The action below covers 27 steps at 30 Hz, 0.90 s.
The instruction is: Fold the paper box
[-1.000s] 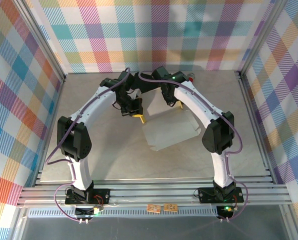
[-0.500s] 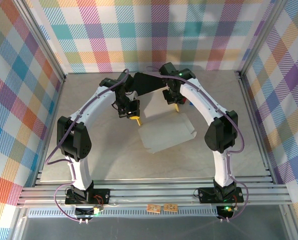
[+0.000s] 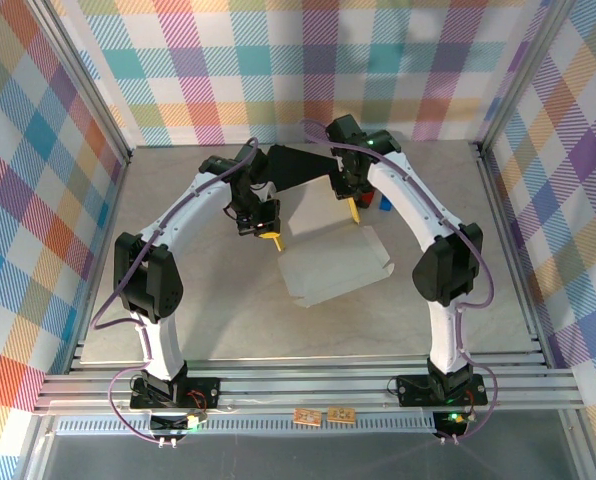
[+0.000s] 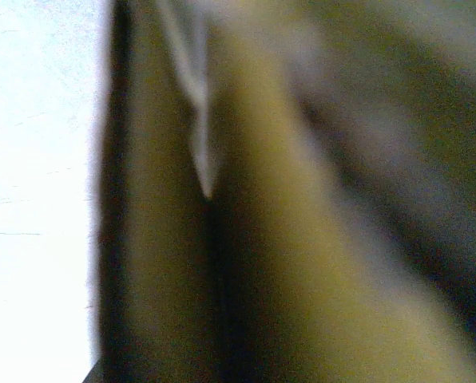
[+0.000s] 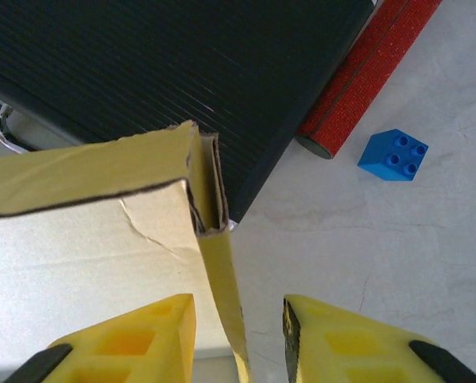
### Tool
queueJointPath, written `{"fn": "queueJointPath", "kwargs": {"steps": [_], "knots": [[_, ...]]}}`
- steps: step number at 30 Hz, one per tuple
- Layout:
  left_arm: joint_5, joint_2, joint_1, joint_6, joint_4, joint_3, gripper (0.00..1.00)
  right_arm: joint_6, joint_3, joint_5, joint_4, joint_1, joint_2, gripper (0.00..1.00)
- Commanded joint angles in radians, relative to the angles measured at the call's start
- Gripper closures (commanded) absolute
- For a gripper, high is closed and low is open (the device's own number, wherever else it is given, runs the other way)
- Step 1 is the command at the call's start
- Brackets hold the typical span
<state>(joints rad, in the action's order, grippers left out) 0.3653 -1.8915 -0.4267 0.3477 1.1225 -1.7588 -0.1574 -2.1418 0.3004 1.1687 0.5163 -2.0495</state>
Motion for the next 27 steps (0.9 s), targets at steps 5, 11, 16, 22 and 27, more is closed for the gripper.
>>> {"fn": "queueJointPath", "kwargs": {"steps": [5,11,16,22,27], "knots": [[0.029,0.029,0.008,-0.001,-0.004,-0.023,1.00,0.009,-0.011,0.041,-0.031,-0.003,-0.032,0.77],[0.026,0.027,0.008,0.000,-0.009,-0.018,1.00,0.015,-0.043,0.127,-0.021,0.006,-0.061,0.95],[0.017,0.019,0.008,0.001,-0.002,-0.025,1.00,0.009,-0.040,0.294,0.008,0.040,-0.066,1.00],[-0.007,0.004,0.008,0.013,0.005,-0.036,1.00,-0.010,-0.043,0.534,0.035,0.082,-0.066,1.00],[-0.023,-0.004,0.008,0.026,0.011,-0.044,1.00,-0.006,-0.043,0.575,0.036,0.097,-0.062,1.00]]}}
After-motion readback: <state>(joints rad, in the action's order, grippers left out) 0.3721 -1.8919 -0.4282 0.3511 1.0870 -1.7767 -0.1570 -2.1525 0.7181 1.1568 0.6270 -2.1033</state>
